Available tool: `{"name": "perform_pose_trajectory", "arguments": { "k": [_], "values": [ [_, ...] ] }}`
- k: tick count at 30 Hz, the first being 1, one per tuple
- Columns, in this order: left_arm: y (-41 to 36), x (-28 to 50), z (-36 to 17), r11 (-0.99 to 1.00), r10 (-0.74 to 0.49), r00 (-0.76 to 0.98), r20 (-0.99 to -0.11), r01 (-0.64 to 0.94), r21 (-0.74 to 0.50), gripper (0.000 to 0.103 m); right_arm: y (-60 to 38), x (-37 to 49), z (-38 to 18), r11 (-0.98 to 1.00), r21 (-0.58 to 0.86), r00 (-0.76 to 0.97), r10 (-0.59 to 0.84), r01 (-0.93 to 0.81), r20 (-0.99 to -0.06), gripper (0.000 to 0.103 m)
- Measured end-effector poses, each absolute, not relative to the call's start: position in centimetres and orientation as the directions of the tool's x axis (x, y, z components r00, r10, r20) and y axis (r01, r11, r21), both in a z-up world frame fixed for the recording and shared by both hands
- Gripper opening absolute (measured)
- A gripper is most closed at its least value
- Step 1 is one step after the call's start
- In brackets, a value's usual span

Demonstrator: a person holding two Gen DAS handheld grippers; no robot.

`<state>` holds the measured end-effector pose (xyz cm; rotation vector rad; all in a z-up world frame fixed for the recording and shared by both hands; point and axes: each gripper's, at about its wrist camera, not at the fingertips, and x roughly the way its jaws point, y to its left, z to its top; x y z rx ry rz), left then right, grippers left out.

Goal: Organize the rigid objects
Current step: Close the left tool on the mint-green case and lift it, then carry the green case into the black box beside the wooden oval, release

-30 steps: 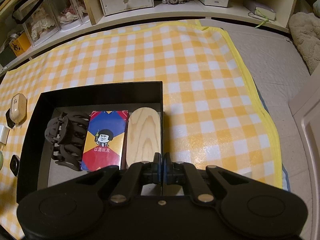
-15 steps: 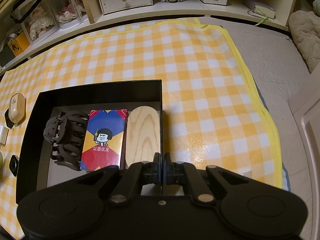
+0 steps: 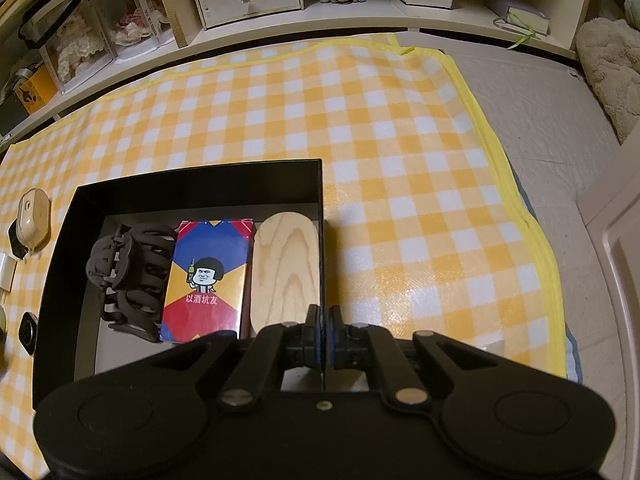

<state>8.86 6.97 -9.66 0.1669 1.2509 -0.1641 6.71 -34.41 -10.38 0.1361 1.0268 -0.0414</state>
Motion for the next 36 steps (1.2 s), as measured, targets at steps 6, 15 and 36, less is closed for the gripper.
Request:
{"name": "perform_pose_trajectory", "arguments": {
  "k": [6, 15, 36],
  "values": [
    [7.0, 8.8, -9.9, 0.973, -0.012, 0.332, -0.943, 0.221, 0.065, 0.051, -34.4, 6.7, -10.4, 0.991, 0.092, 0.517, 0.028, 0.097, -0.855, 0.004],
    [7.3, 9.1, -9.5, 0.976, -0.029, 0.347, -0.937, 0.212, 0.049, 0.050, -34.4, 6.7, -10.4, 0.991, 0.092, 0.518, 0.029, 0.097, -0.855, 0.004],
    [-6.3, 4.3, -2.3, 0.835, -0.418, 0.429, -0.801, 0.530, -0.152, 0.050, -34.4, 6.8, -10.5, 0.992, 0.088, 0.518, 0.027, 0.093, -0.855, 0.004]
  ]
}}
